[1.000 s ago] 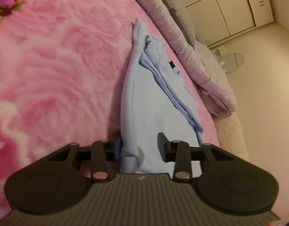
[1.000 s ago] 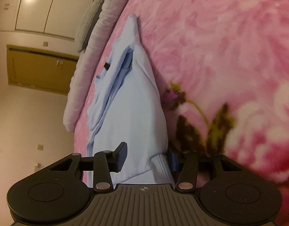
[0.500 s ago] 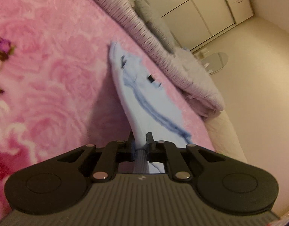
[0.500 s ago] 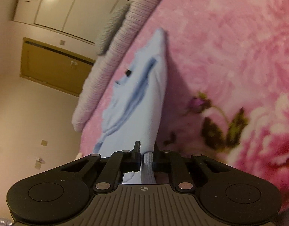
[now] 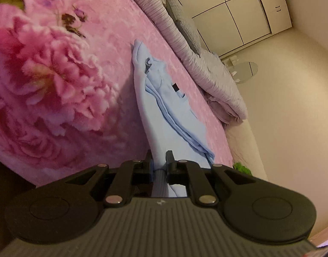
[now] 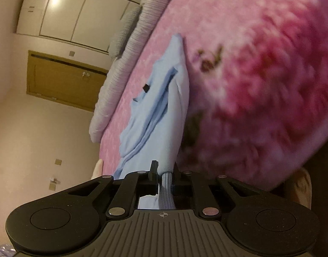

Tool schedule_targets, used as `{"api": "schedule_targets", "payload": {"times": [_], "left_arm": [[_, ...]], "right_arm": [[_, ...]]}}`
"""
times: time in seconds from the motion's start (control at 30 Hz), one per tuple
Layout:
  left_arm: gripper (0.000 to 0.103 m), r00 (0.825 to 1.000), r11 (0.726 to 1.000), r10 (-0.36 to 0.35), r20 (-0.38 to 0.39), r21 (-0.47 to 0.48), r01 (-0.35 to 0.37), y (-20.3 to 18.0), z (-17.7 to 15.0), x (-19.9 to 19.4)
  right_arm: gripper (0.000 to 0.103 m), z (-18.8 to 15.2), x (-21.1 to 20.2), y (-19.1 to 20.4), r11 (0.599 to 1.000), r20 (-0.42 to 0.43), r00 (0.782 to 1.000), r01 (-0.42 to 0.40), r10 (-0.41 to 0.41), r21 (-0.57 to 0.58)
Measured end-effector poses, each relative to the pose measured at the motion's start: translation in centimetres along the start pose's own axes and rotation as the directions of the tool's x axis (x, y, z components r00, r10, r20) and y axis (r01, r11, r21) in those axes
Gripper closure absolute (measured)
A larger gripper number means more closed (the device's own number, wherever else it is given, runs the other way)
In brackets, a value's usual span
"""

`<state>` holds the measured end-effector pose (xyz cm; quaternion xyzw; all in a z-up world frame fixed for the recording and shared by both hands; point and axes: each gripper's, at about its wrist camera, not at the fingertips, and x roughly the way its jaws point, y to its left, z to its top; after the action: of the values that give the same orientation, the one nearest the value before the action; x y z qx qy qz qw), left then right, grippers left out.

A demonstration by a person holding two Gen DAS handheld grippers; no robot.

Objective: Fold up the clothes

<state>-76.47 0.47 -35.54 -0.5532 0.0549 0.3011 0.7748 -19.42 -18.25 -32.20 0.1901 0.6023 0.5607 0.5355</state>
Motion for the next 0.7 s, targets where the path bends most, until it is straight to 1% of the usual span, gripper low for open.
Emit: {"api": "schedule_targets", "payload": {"times": [0.1, 0.17, 0.27, 0.33, 0.4, 0.5, 0.53, 0.57, 0.6, 0.63, 0.67, 0.7], "left_arm": [[0.096, 0.999, 0.999, -0.042, 0.023, -0.023, 0.043, -0.8, 1.8, 0.2], [0.096, 0.996, 0.996, -0.082, 0.045, -0.028, 0.083, -1.7, 3.6, 0.9], [0.095, 0.993, 0.994, -0.102, 0.059, -0.021, 0.104, -3.2, 7.9, 3.4], [0.095, 0.992, 0.994, -0.105, 0.067, -0.017, 0.107, -3.8, 11.0, 5.8], [0.095, 0.994, 0.997, -0.08, 0.073, -0.015, 0.082, -4.1, 14.2, 8.9], [0.093, 0.997, 1.0, 0.002, 0.081, -0.018, 0.0, -3.2, 18.2, 14.6], [0.093, 0.995, 0.998, 0.045, 0.087, -0.036, -0.042, -2.5, 19.3, 16.1], [0.093, 0.993, 0.996, 0.077, 0.093, -0.061, -0.072, -1.6, 20.2, 17.4], [0.093, 0.99, 0.992, 0.102, 0.095, -0.088, -0.093, -0.7, 21.0, 18.3], [0.093, 0.987, 0.988, 0.124, 0.099, -0.104, -0.114, 0.0, 21.5, 18.6], [0.093, 0.984, 0.984, 0.147, 0.104, -0.12, -0.135, 0.7, 22.0, 19.0], [0.093, 0.981, 0.983, 0.169, 0.1, -0.089, -0.16, 0.8, 22.1, 18.8]], "right_arm": [[0.094, 0.5, -0.7, 0.6, 1.0, 0.006, 1.0, -0.009, 0.009, -0.013], [0.094, 1.9, -0.6, 1.8, 0.998, 0.023, 0.999, -0.037, 0.038, -0.044], [0.094, 5.4, 0.7, 4.5, 0.991, 0.066, 0.994, -0.077, 0.085, -0.111], [0.093, 8.3, 2.6, 6.0, 0.985, 0.089, 0.99, -0.1, 0.113, -0.139], [0.093, 11.6, 5.4, 7.1, 0.983, 0.112, 0.985, -0.11, 0.128, -0.148], [0.093, 16.5, 10.6, 7.0, 0.99, 0.148, 0.982, -0.104, 0.117, -0.092], [0.084, 18.0, 12.2, 6.7, 0.993, 0.157, 0.981, -0.102, 0.111, -0.066], [0.079, 19.3, 13.5, 6.3, 0.996, 0.163, 0.982, -0.087, 0.091, -0.027], [0.06, 20.4, 14.5, 5.7, 0.998, 0.176, 0.982, -0.067, 0.064, 0.012], [0.044, 21.2, 15.1, 5.2, 0.998, 0.193, 0.98, -0.054, 0.045, 0.043], [0.042, 22.0, 15.6, 4.7, 0.996, 0.209, 0.978, -0.043, 0.026, 0.074], [0.042, 22.6, 15.8, 4.3, 0.996, 0.22, 0.975, -0.036, 0.017, 0.084]]}}
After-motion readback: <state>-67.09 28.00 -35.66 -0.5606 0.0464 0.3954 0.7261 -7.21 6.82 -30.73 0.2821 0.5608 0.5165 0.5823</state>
